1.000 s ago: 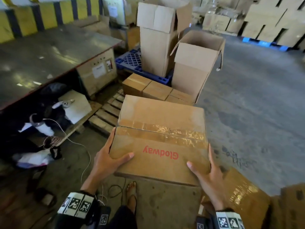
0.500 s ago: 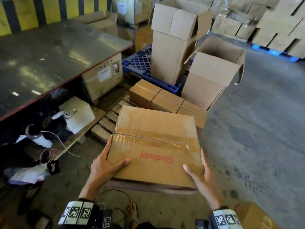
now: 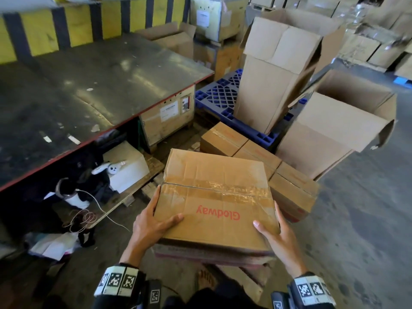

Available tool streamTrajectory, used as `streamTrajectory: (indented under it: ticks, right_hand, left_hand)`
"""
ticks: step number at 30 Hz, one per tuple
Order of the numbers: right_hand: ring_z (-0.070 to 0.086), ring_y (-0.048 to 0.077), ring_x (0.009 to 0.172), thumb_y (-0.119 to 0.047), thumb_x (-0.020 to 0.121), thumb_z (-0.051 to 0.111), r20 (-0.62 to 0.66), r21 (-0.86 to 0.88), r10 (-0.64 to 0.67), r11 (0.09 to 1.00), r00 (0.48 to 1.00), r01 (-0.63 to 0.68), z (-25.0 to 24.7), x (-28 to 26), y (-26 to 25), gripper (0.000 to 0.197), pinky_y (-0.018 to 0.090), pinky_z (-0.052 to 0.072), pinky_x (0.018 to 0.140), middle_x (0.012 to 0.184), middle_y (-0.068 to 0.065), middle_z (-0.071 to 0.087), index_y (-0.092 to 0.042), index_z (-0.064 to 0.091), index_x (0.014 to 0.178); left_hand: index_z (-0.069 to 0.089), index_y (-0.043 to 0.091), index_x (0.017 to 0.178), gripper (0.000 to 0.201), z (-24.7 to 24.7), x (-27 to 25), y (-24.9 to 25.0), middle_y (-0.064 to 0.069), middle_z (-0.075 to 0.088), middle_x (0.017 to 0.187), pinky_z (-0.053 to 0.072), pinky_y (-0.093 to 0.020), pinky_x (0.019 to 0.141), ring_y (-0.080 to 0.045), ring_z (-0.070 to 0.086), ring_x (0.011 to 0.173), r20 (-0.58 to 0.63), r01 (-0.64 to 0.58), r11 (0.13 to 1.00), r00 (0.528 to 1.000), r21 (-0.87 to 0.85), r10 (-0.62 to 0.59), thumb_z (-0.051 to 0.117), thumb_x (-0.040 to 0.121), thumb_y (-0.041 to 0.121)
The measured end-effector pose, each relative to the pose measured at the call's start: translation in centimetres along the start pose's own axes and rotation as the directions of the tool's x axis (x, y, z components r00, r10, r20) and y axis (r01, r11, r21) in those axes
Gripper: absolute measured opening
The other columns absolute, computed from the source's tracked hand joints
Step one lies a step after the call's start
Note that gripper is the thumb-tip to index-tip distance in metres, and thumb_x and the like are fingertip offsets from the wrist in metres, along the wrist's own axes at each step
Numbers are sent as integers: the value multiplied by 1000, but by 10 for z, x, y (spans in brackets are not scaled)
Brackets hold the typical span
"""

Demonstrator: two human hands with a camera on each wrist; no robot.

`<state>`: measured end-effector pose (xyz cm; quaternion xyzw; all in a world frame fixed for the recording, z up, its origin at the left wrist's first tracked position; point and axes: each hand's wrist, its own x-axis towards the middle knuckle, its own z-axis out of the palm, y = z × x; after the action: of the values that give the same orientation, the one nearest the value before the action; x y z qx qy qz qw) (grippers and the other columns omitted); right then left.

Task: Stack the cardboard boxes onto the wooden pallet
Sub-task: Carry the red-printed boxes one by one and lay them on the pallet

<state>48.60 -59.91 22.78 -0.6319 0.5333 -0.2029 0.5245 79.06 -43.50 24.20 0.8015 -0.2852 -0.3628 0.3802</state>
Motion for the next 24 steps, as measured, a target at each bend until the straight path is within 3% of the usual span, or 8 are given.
streamTrajectory:
  ticks: [2, 4, 8, 11, 13, 17, 21, 24]
  right_hand:
    - [43, -16, 96, -41, 86, 72, 30, 37, 28, 999, 999, -29, 1, 30, -10, 91, 10, 37, 71, 125, -20, 46, -42, 13, 155]
    - [43, -14, 95, -38, 86, 71, 40, 42, 21, 999, 999, -23, 4, 53, -21, 92, 9, 35, 71, 130, -15, 45, -37, 13, 158]
    - [42, -16, 92, -36, 89, 70, 66, 45, 67, 996, 996, -70, 13, 108, -41, 89, 3, 36, 64, 133, -14, 45, -36, 12, 158]
    - [42, -16, 98, -41, 84, 72, 68, 89, 77, 993, 995, -83, 29, 144, -54, 96, 10, 38, 76, 140, -10, 45, -38, 12, 158]
    - [43, -16, 102, -45, 80, 73, 82, 89, 94, 991, 992, -101, 46, 168, -53, 100, 15, 41, 80, 141, -11, 45, -39, 11, 158]
    - [49, 3, 120, -55, 78, 73, 35, 44, 146, 988, 989, -147, 88, 209, -65, 101, 29, 45, 99, 150, -11, 42, -43, 12, 158]
    - [48, -12, 102, -44, 85, 73, -9, 96, 230, 969, 973, -228, 135, 244, -97, 93, 12, 43, 73, 138, -14, 48, -42, 14, 157]
    - [49, -8, 102, -50, 82, 73, -64, 98, 267, 961, 962, -260, 162, 268, -127, 94, 12, 40, 74, 136, -15, 47, -46, 13, 155]
  left_hand:
    - [5, 47, 155, 111, 1, 26, 12, -1, 46, 139, 44, -26, 79, -9, 50, 97, -7, 2, 1000, 1000, 13, -2, 77, 72, 59]
    - [4, 46, 156, 110, -1, 47, 22, 1, 44, 137, 42, -24, 76, -6, 47, 95, -10, 8, 1000, 1000, 13, -8, 77, 73, 57]
    - [5, 45, 156, 111, -9, 101, 39, 7, 41, 123, 43, -30, 83, -7, 46, 94, -29, 35, 999, 999, 31, -35, 77, 72, 57]
    - [4, 45, 156, 113, -21, 140, 46, 1, 48, 133, 43, -28, 80, -6, 47, 94, -18, 48, 997, 999, 63, -46, 76, 71, 60]
    - [3, 45, 156, 114, -35, 174, 42, -3, 47, 141, 45, -32, 86, -10, 48, 101, 12, 73, 993, 997, 94, -74, 76, 70, 63]
    - [2, 44, 157, 115, -63, 245, 38, -6, 47, 146, 42, -43, 101, -23, 52, 117, 68, 83, 982, 993, 170, -95, 71, 69, 73]
    - [3, 57, 151, 113, -102, 315, 34, 5, 57, 135, 47, -51, 101, -25, 59, 115, 124, 65, 976, 988, 206, -92, 65, 61, 86]
    - [1, 59, 151, 116, -137, 364, 48, 9, 55, 128, 49, -46, 96, -20, 58, 109, 189, 81, 977, 975, 198, -119, 68, 60, 85]
